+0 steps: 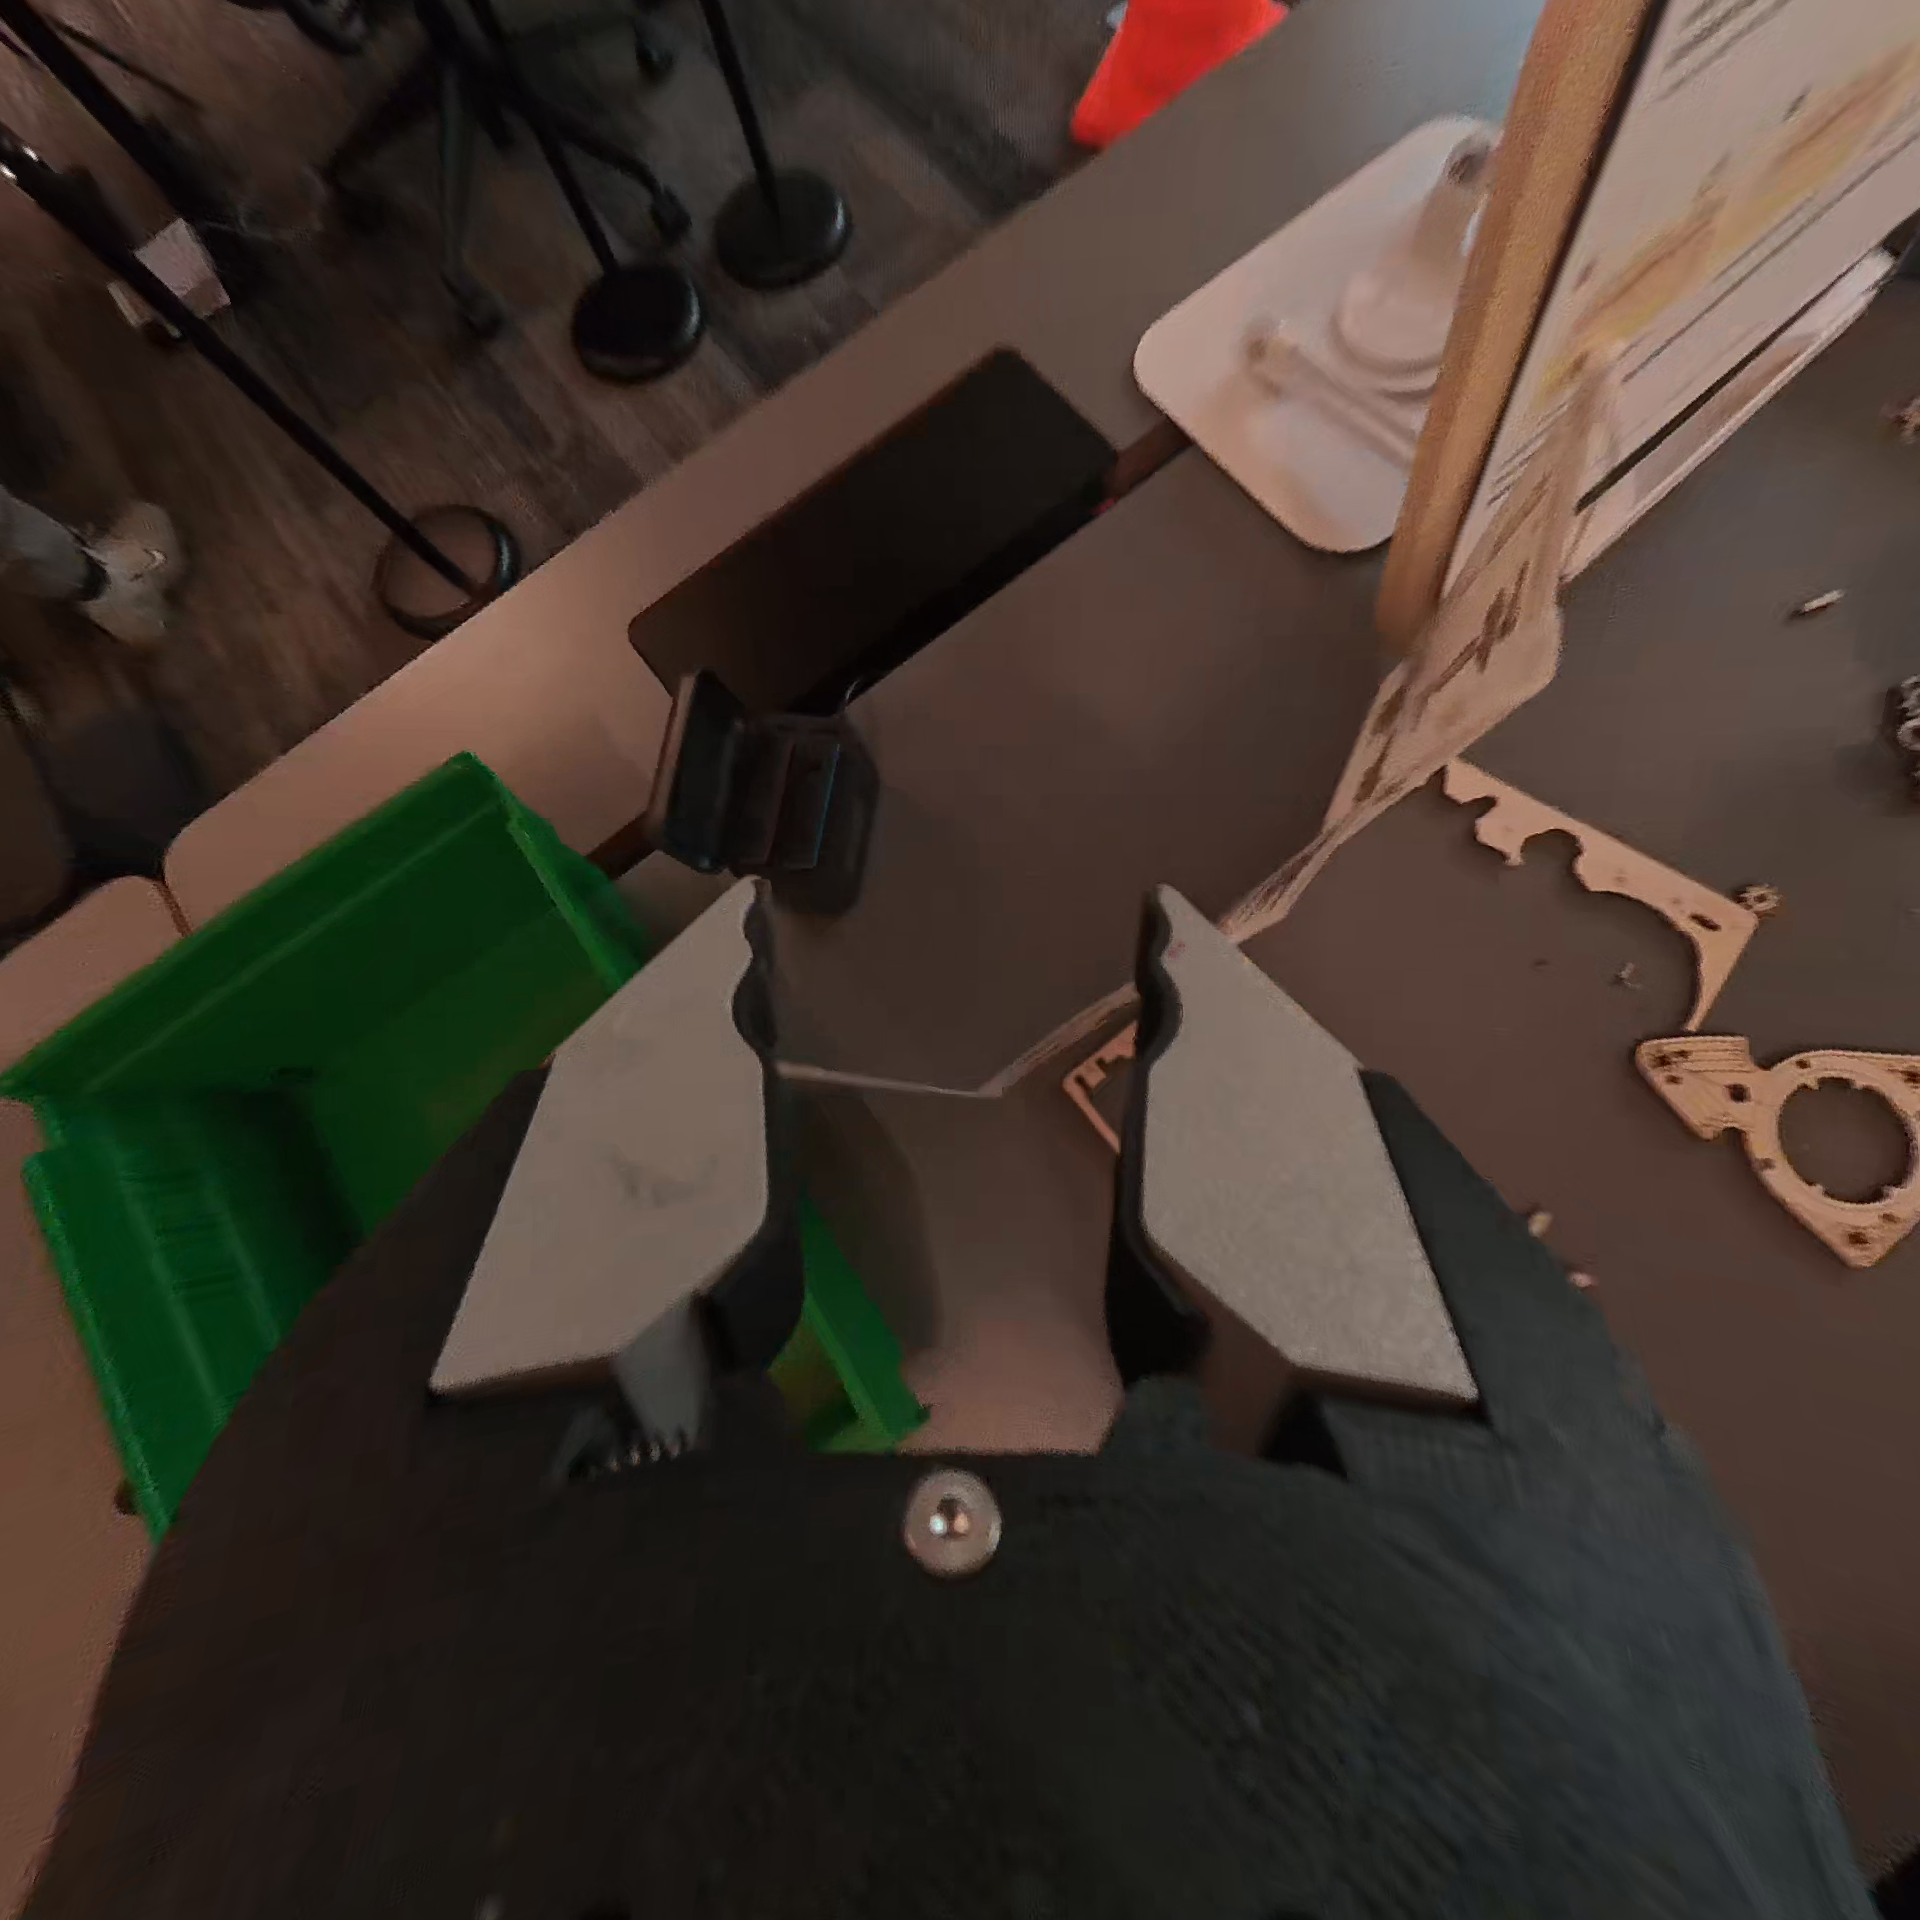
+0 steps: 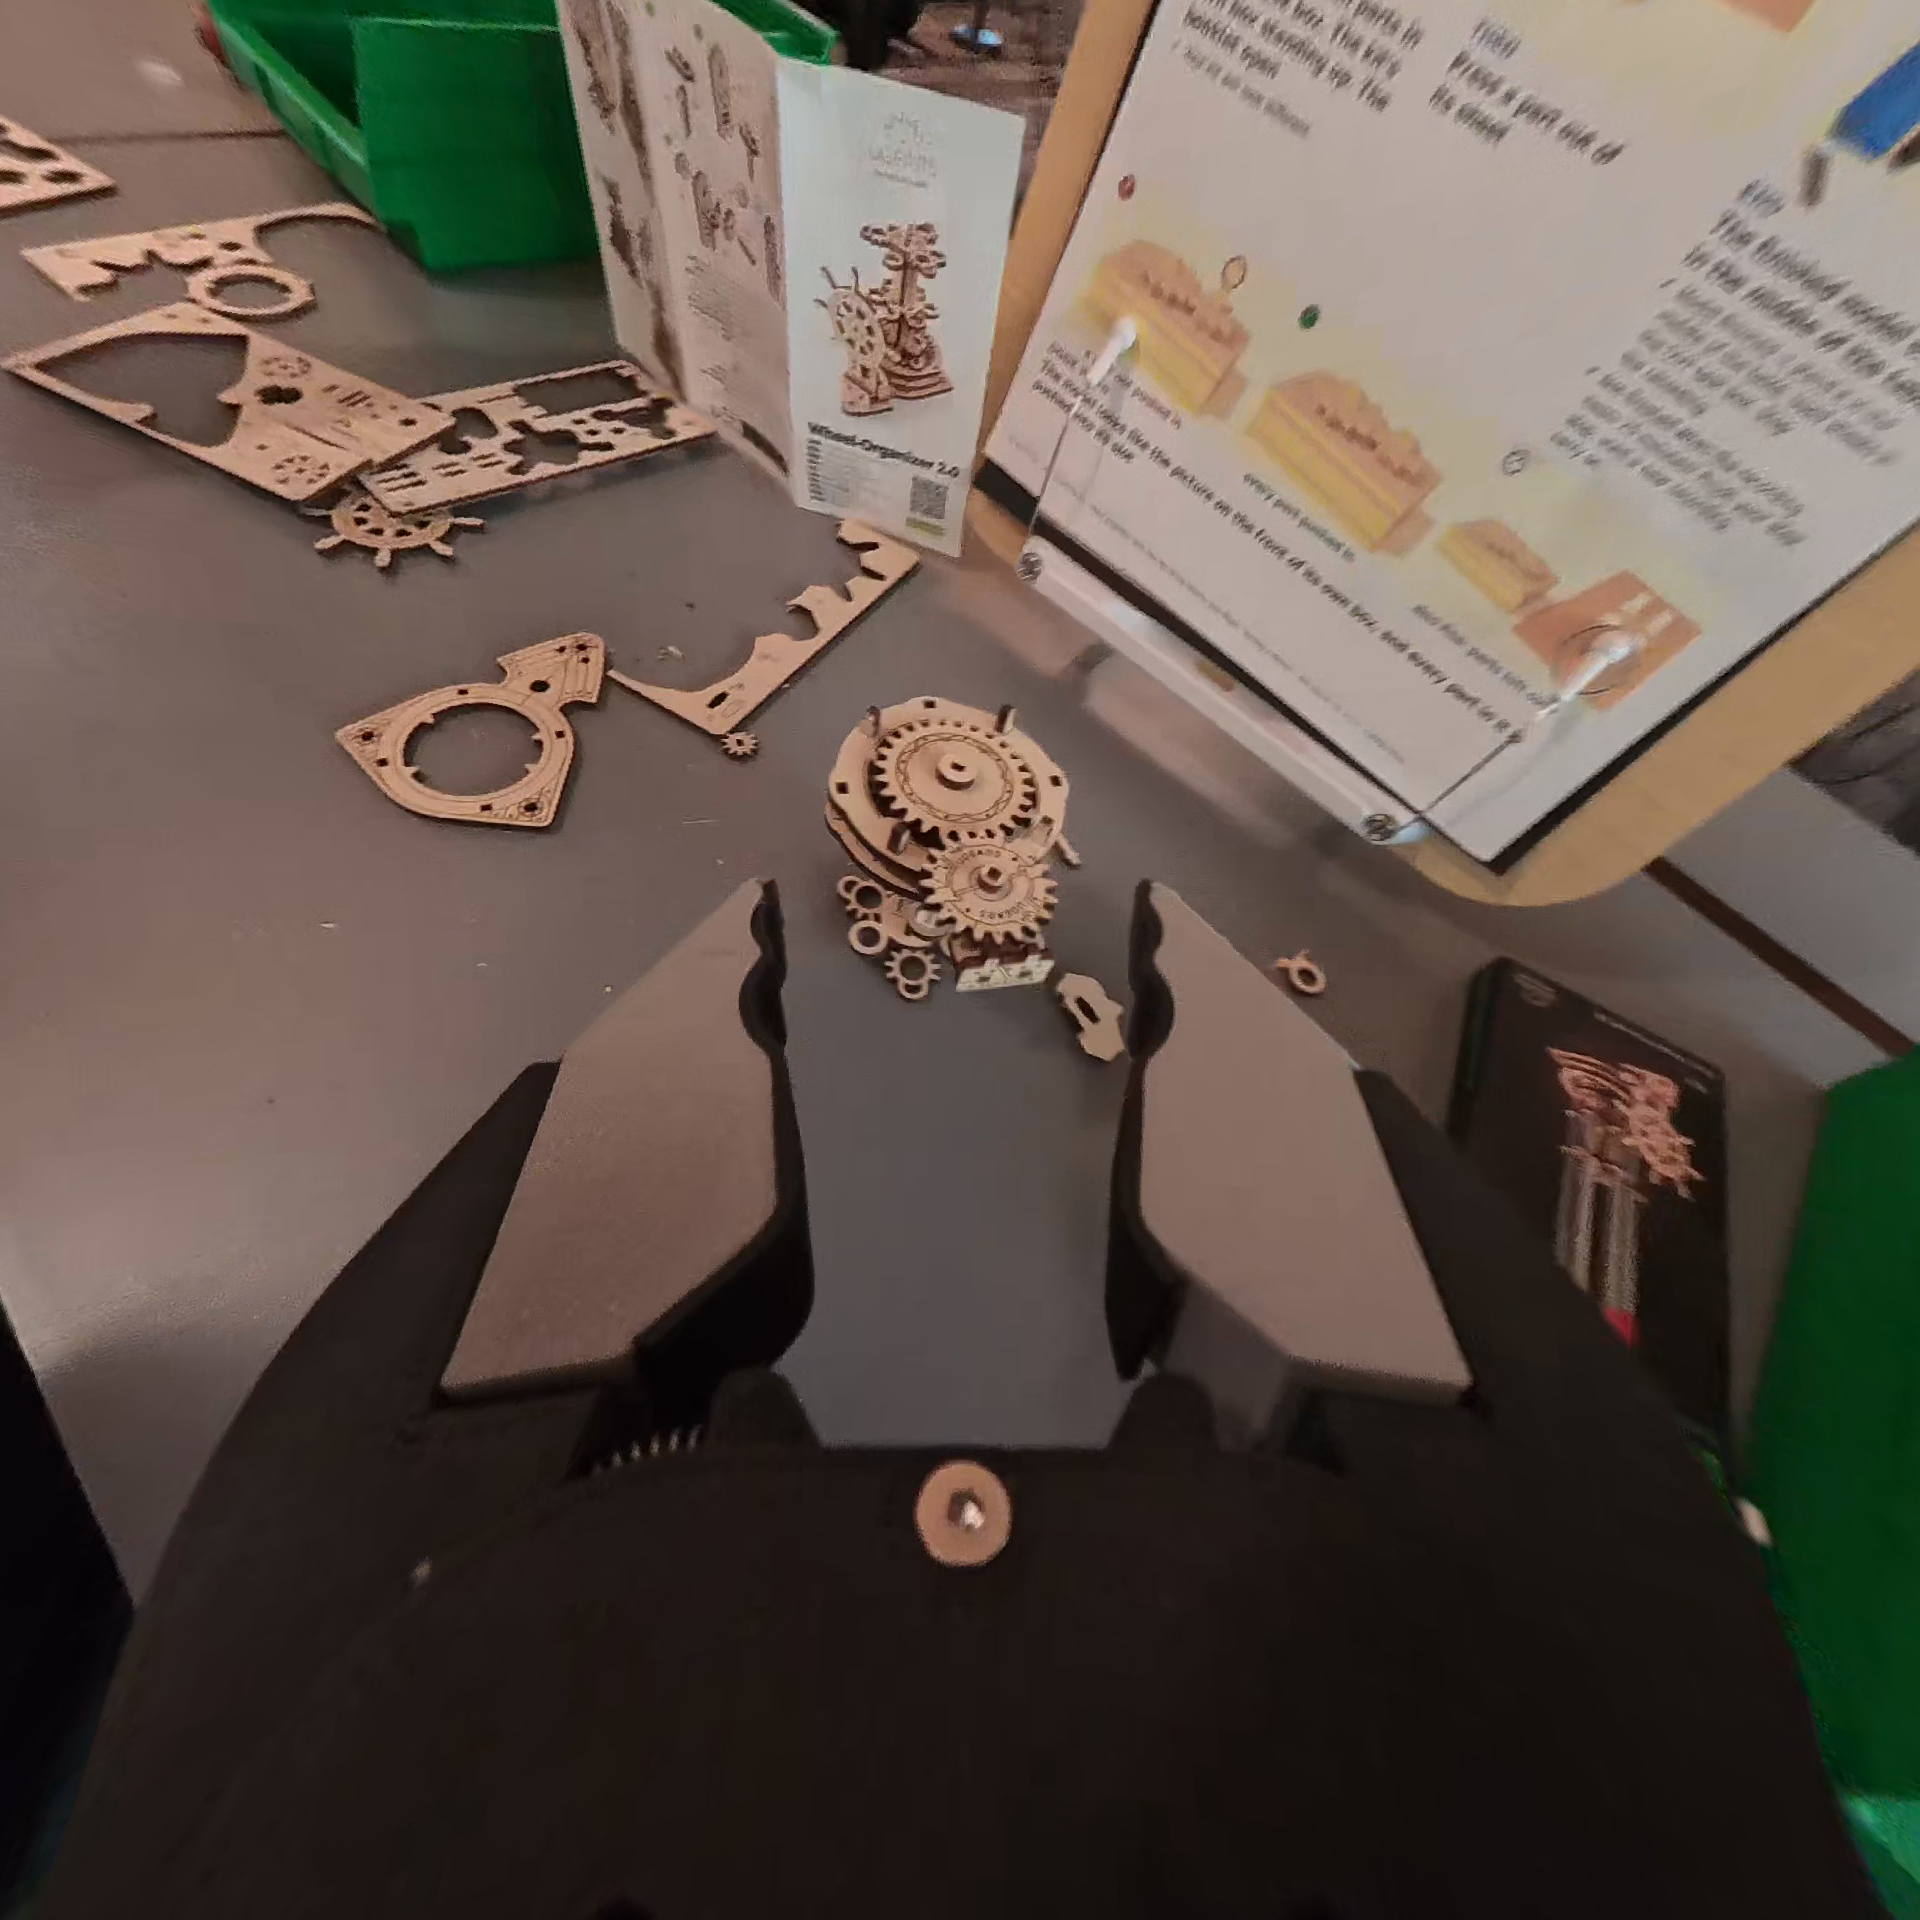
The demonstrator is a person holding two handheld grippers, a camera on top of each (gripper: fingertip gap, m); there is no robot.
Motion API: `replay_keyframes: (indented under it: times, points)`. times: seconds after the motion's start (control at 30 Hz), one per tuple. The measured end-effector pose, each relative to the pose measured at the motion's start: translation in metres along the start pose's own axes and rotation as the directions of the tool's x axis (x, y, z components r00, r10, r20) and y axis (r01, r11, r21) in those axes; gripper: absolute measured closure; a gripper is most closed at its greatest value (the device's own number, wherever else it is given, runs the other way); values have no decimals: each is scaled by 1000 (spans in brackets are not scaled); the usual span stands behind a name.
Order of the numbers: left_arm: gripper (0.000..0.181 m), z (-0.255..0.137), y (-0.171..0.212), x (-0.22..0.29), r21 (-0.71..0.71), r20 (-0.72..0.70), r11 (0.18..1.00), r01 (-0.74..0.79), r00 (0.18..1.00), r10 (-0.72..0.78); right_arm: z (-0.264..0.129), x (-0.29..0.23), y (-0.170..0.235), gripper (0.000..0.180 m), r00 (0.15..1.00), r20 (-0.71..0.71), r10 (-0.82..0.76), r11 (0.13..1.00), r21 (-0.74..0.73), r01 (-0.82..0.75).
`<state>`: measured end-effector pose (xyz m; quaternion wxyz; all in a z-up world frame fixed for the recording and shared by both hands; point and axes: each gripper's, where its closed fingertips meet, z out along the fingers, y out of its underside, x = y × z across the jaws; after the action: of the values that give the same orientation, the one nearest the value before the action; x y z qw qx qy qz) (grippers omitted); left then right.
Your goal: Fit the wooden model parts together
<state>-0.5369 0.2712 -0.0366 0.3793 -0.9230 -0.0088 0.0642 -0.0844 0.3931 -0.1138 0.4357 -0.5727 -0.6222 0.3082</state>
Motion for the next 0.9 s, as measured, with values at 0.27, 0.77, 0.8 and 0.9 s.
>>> replay_keyframes:
  times: [0.27, 0.77, 0.8, 0.9]
  points:
    - [108, -42, -2, 92, 86, -114, 985, -152, 980, 161, 44, 10, 23, 118, 996, 92, -17, 994, -103, 27]
    - [110, -27, 11, 208, 179, -436, 929, -325, 820, 371, 33, 11, -11, 104, 989, 151, -2, 986, -167, 27]
    - [116, -19, 10, 242, 213, -482, 915, -343, 777, 403, 30, 12, -8, 105, 988, 154, 28, 986, -166, -2]
    - [126, 21, 18, 337, 259, -586, 867, -426, 644, 492, 30, 10, -1, 111, 993, 114, -17, 989, -144, 33]
